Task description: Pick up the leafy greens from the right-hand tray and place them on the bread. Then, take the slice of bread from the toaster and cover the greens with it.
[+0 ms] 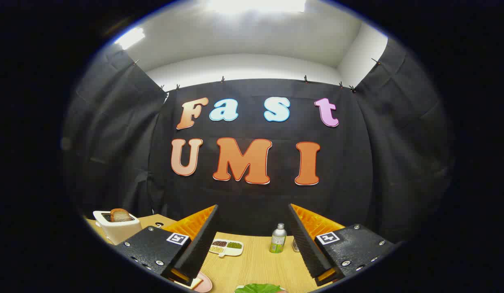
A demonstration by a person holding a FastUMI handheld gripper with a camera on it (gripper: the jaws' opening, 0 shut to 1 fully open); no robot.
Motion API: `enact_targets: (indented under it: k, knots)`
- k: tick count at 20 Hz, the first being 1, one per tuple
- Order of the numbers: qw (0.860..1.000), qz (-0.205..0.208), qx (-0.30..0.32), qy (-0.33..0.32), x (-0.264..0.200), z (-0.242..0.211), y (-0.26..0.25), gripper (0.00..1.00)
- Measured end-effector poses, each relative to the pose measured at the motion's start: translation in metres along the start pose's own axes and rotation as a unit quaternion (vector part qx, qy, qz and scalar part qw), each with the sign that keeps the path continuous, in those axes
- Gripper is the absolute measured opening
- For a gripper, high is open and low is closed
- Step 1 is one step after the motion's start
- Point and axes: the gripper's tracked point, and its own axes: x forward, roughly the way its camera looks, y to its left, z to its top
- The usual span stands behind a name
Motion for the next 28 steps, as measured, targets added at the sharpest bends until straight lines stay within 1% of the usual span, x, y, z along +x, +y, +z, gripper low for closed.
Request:
enact_targets:
  k: [3, 8, 10, 13, 15, 17, 19, 21, 24, 28]
  knots:
    - [1.0, -0.004, 0.013, 0.007, 0.002, -0.007, -0.008, 0.98]
    - [1.0, -0.015, -0.001, 0.008, 0.001, -0.004, -0.017, 0.98]
    - [1.0, -0.011, 0.0, 0.006, -0.002, 0.0, -0.015, 0.99]
    - [1.0, 0.003, 0.024, -0.003, -0.003, 0.009, -0.008, 0.99]
    - [0.999, 0.01, 0.036, 0.004, -0.003, 0.005, -0.006, 0.99]
    - [0.999, 0.008, 0.035, 0.02, -0.004, -0.003, -0.008, 0.98]
    - [0.999, 0.005, 0.027, 0.037, -0.003, -0.013, -0.012, 0.98]
    - [0.996, 0.014, 0.017, 0.086, -0.001, -0.04, -0.008, 0.99]
    - [0.988, 0.013, 0.016, 0.153, -0.005, -0.076, -0.011, 0.99]
    - [0.976, 0.014, 0.011, 0.218, -0.009, -0.111, -0.018, 0.99]
